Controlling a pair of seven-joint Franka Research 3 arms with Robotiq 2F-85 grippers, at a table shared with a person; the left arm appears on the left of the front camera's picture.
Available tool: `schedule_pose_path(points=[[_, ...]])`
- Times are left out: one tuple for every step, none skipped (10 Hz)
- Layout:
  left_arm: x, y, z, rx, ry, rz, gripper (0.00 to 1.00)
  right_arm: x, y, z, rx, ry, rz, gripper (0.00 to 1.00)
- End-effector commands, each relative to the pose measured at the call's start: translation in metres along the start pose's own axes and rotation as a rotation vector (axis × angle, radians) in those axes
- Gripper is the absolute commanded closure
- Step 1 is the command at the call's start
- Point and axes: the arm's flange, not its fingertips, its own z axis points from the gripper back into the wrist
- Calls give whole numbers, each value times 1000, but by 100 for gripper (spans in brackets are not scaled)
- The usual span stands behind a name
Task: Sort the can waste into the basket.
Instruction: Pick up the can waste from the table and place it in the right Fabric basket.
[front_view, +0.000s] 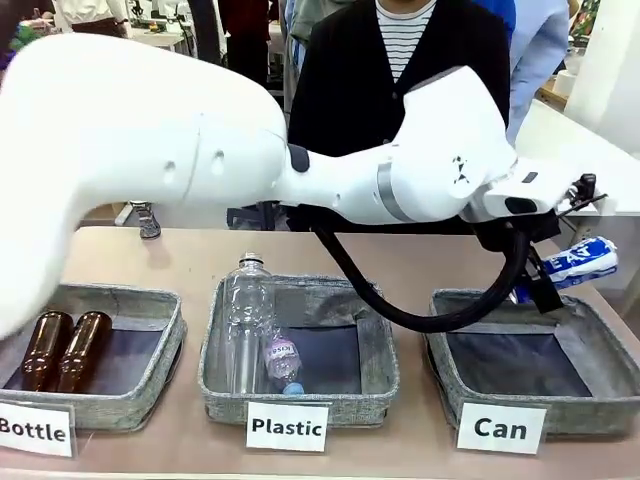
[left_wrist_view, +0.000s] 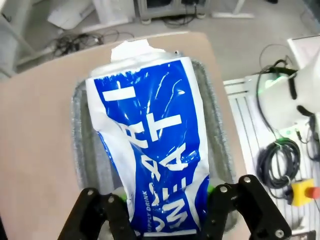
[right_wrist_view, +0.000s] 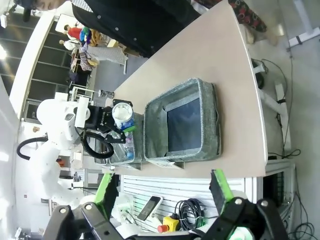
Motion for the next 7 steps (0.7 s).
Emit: schedule_pose_path(points=[[-12,-17,31,-44,-19,-41,85,-7,2,1,-21,-8,0,0],[-12,-17,31,-44,-19,-41,85,-7,2,1,-21,-8,0,0],[-12,-17,31,-44,-19,-41,85,-7,2,1,-21,-8,0,0],[0,-7,22,-18,-9,-26,85,-7,2,1,-21,-8,0,0],[-2,-8,19,-36,6,-42,28,-7,2,1,-21,-8,0,0],[-3,-8,17,-25,15,-45,28,-7,2,1,-21,-8,0,0],[-3,-9,17,-33,19,-41,0,-7,2,1,-21,-8,0,0]])
